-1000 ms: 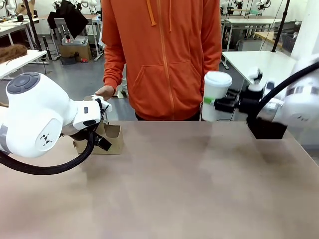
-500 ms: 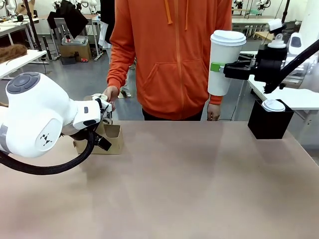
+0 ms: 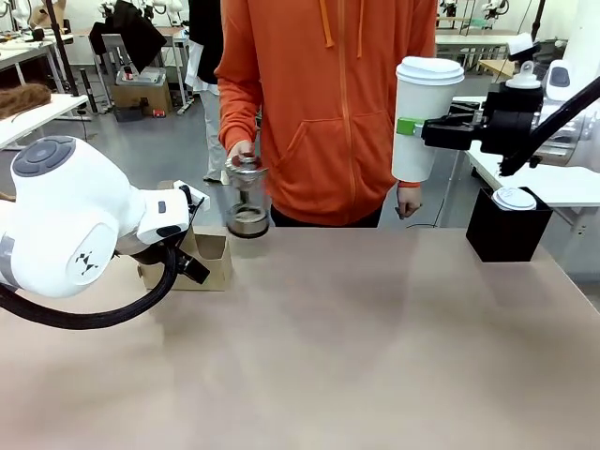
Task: Pour a drink into a cup and package it in a carrier.
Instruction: When a person places the Paper Cup Lid on the 600 ml Paper Cup , lift the 600 ml Paper Cup, then position the Cup Carrier in the center of the table.
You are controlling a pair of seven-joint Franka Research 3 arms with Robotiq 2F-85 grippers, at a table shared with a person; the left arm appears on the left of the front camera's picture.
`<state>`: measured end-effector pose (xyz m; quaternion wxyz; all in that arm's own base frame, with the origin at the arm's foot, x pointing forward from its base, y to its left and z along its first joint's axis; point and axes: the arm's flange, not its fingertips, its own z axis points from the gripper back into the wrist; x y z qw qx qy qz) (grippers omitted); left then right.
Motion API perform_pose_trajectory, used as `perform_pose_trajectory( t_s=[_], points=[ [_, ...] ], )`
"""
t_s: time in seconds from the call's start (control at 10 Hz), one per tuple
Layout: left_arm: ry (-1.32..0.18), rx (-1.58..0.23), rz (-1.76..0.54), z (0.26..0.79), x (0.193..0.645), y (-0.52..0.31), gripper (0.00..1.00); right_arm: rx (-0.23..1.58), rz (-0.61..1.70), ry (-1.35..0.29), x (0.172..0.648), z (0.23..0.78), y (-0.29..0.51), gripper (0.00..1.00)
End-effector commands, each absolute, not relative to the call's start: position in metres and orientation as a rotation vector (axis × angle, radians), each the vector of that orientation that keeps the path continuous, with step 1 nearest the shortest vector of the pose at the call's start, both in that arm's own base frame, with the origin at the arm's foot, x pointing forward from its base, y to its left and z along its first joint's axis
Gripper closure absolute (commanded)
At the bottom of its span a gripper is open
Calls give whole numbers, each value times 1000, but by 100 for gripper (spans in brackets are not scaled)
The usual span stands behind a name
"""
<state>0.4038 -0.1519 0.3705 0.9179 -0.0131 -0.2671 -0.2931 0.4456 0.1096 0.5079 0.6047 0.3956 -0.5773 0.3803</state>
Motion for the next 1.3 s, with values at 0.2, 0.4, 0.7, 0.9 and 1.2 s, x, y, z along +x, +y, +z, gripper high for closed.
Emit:
perform_pose_trajectory(
  t_s=[0.2, 0.4, 0.7, 0.9, 1.2],
  points=[
    [-550, -28, -602, 371, 404, -151, 0, 913, 888, -1347, 444, 512, 111, 20],
    [-550, -28, -602, 371, 404, -151, 0, 913, 888, -1347, 444, 512, 111, 20],
    [-550, -28, -602, 371, 404, -151, 0, 913, 888, -1347, 444, 512, 111, 20],
    [-577, -38, -572, 387, 399, -150, 0, 913, 888, -1347, 444, 512, 111, 20],
    [-560, -17, -444, 448, 388, -147, 0, 913, 888, -1347, 444, 512, 111, 20]
  ],
)
